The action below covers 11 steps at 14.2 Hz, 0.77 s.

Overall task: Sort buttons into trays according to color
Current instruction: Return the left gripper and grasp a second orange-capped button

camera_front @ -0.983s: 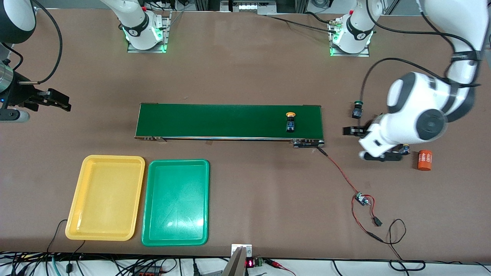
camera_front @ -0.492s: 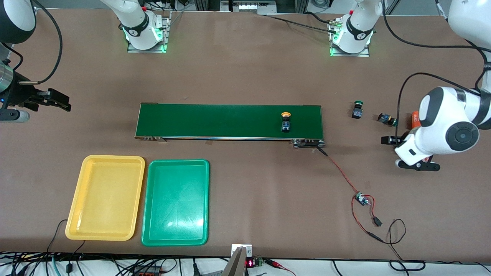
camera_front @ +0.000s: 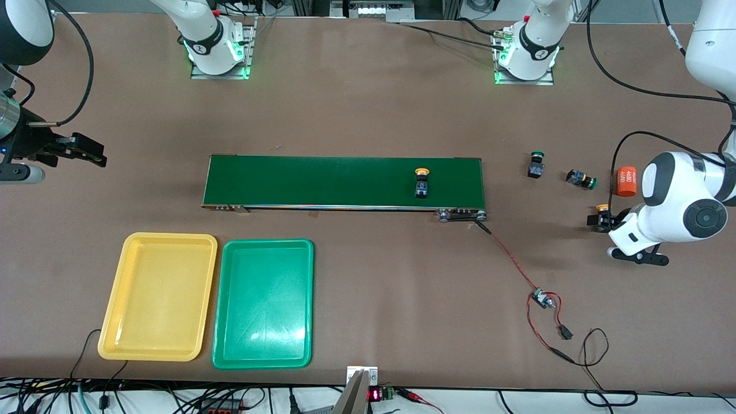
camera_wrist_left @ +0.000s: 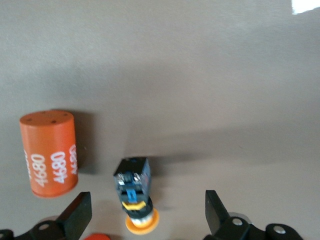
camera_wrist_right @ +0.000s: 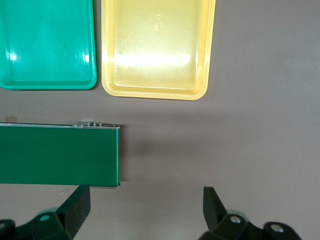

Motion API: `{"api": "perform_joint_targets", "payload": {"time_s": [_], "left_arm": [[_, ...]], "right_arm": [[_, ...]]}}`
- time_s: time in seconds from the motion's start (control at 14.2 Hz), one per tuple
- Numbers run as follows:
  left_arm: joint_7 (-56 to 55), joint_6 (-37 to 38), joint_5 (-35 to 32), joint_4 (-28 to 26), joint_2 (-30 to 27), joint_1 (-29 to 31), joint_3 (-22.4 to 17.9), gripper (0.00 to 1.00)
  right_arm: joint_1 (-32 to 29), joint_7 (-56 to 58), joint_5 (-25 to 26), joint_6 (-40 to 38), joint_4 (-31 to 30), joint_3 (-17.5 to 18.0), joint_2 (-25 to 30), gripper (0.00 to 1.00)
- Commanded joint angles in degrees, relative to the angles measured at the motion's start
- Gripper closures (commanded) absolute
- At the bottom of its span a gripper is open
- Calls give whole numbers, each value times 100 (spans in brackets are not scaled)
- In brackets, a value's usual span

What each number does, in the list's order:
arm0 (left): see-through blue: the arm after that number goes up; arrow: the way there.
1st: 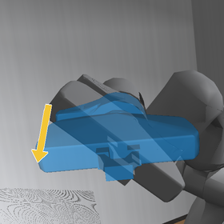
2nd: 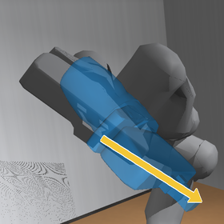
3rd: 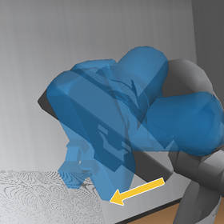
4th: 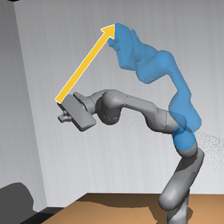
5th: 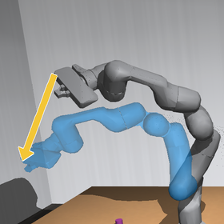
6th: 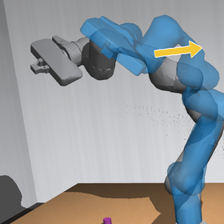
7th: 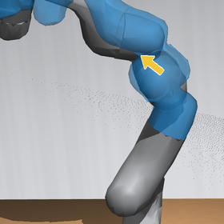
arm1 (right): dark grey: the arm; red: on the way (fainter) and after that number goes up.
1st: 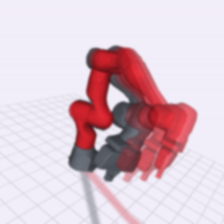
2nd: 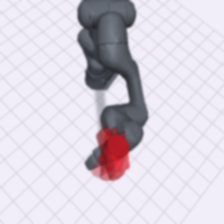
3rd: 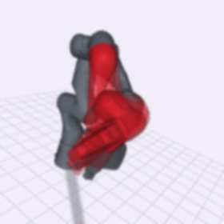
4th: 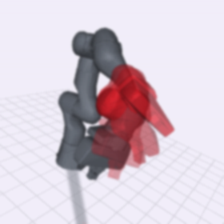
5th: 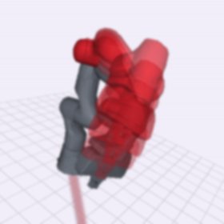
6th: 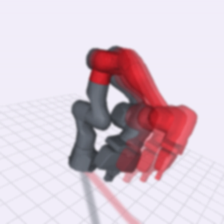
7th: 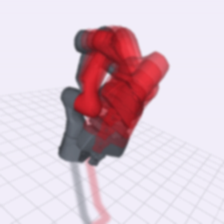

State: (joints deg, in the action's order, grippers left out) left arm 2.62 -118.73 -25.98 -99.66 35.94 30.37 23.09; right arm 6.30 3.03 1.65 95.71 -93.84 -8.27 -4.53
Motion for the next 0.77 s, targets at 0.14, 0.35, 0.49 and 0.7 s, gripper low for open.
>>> {"api": "perform_joint_targets", "payload": {"time_s": [0.14,0.35,0.49,0.7], "left_arm": [[89,-247,-180,-88,264,303,37,1],[89,-335,-180,-203,342,355,37,16],[46,-309,-171,-203,352,347,37,48],[81,32,-162,-176,264,347,98,81]], "right_arm": [[3,23,2,-70,50,9,4,0],[-6,14,-7,-70,33,9,4,0],[-6,14,-7,-79,24,1,4,0],[-6,-4,-16,-96,24,9,-4,0]]}}
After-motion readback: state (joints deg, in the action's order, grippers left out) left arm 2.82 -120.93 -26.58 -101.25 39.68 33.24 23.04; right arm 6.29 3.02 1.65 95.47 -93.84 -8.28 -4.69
